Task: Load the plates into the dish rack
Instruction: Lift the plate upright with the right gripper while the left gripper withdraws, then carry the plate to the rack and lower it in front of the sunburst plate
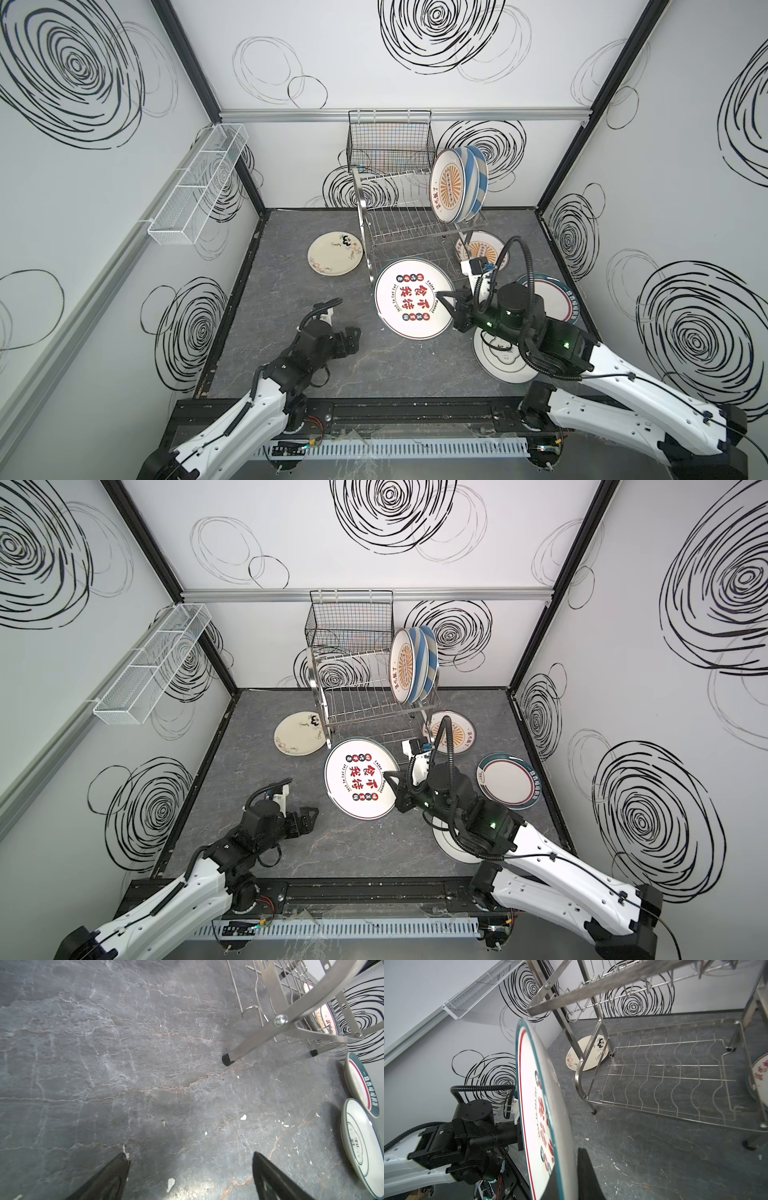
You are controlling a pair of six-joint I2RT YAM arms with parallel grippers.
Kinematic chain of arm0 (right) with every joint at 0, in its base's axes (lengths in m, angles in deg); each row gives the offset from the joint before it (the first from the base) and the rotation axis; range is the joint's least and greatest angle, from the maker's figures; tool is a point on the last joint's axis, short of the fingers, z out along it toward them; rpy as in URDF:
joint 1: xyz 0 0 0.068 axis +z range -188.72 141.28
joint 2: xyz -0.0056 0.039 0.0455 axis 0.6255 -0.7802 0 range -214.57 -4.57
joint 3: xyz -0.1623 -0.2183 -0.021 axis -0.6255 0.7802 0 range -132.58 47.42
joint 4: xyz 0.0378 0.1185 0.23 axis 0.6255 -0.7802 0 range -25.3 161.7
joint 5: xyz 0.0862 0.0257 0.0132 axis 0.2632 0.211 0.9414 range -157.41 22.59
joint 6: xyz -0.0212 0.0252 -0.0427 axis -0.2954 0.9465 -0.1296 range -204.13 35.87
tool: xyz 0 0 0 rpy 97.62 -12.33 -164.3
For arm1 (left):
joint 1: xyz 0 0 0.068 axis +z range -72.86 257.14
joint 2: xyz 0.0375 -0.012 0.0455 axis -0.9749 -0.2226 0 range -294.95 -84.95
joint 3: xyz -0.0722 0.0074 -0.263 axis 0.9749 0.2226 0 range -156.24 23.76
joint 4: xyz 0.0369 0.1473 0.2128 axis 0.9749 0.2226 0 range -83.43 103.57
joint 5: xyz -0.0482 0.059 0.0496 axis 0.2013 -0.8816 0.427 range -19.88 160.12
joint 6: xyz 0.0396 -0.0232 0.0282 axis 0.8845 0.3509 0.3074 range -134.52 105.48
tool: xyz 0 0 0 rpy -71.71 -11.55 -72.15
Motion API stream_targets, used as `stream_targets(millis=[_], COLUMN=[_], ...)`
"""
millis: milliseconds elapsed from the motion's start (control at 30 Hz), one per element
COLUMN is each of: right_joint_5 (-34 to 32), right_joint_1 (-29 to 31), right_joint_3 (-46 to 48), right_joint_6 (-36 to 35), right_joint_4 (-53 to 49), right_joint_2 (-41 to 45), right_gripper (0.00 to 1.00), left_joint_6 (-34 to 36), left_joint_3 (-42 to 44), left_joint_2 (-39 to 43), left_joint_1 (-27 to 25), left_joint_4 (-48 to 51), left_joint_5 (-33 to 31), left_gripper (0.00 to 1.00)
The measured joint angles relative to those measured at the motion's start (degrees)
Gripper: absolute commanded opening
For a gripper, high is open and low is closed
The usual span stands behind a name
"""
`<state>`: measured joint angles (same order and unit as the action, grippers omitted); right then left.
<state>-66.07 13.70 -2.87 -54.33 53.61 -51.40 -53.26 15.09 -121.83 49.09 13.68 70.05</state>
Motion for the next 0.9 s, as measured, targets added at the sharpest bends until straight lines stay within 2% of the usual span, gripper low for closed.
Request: stream_targets(millis=[233,533,733,900], right_joint_5=[-1.86,-7.17,-15.8,-23.21], right_joint_1=[-3.28,-6.84,-7.41,-7.45], right_joint_3=[-14.51,-37.7,-48.3,-51.08], right_joint_6=[-5.97,-13.44,-18.99,-23.91], right_joint_4=[-8.98,-14.34,-15.34,-13.29], right_joint_2=[-5.11,-15.91,-24.65,-28.72], right_gripper=[0.0,0.0,0.0,0.0], left_joint_6=[0.0,0.04,0.07,0.22], left_joint_3=[0.0,0.0,0.0,0.0], left_joint_2=[0.0,-0.07,-0.09,-0.59], left_joint_1=[0.0,0.0,0.0,0.0], left_joint_4=[0.02,0.0,0.0,0.0], left_joint_5=[0.02,0.04,0.09,0.22], left_gripper=[0.96,0.96,0.96,0.96])
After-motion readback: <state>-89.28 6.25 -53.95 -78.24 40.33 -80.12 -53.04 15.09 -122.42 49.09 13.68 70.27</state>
